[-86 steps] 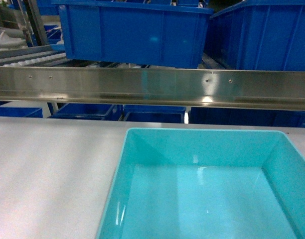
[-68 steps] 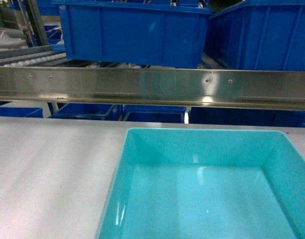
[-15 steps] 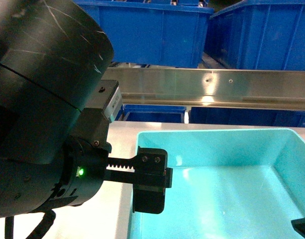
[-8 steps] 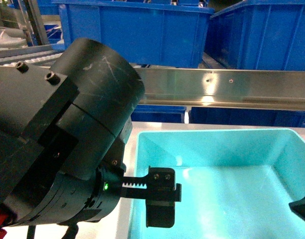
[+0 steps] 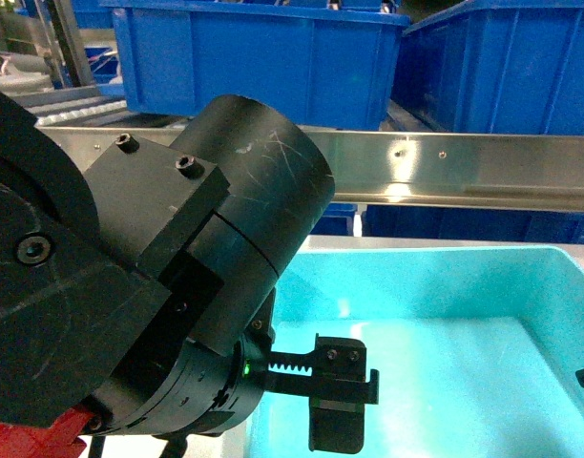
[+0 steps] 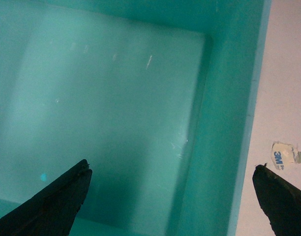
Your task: Organize blue bins on left shelf correctly
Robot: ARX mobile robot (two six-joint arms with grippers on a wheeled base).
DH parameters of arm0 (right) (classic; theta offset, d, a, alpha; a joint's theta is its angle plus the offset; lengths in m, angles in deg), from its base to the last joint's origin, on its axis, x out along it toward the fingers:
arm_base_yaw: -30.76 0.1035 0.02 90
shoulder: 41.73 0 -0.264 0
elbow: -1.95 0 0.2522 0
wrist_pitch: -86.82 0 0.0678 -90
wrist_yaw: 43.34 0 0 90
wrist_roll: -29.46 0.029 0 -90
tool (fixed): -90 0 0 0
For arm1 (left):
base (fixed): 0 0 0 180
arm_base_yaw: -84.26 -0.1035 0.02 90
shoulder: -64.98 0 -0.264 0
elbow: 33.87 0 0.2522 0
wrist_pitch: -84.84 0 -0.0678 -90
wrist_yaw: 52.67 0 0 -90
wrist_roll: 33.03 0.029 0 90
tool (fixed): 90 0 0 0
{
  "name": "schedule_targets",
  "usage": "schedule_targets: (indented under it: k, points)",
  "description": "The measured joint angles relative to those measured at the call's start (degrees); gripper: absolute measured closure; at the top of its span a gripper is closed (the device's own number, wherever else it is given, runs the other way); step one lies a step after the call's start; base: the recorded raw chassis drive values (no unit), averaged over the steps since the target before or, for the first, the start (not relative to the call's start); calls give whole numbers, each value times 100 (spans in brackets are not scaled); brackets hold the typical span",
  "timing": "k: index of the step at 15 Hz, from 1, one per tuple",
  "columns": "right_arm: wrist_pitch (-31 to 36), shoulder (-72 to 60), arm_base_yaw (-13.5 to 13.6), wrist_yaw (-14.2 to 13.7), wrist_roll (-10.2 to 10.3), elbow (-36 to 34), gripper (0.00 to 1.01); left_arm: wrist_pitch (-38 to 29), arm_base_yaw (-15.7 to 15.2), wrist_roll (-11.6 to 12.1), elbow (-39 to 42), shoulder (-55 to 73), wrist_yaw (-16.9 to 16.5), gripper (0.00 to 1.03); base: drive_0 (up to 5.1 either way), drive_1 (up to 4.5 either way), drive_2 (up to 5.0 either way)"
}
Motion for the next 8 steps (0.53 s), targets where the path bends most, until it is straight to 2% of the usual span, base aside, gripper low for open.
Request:
schedule_targets:
  k: [8]
  points:
    - [299,-332,-382,87,-286,-376,3,289,168,-175,-197,282,66,5,0,0,0]
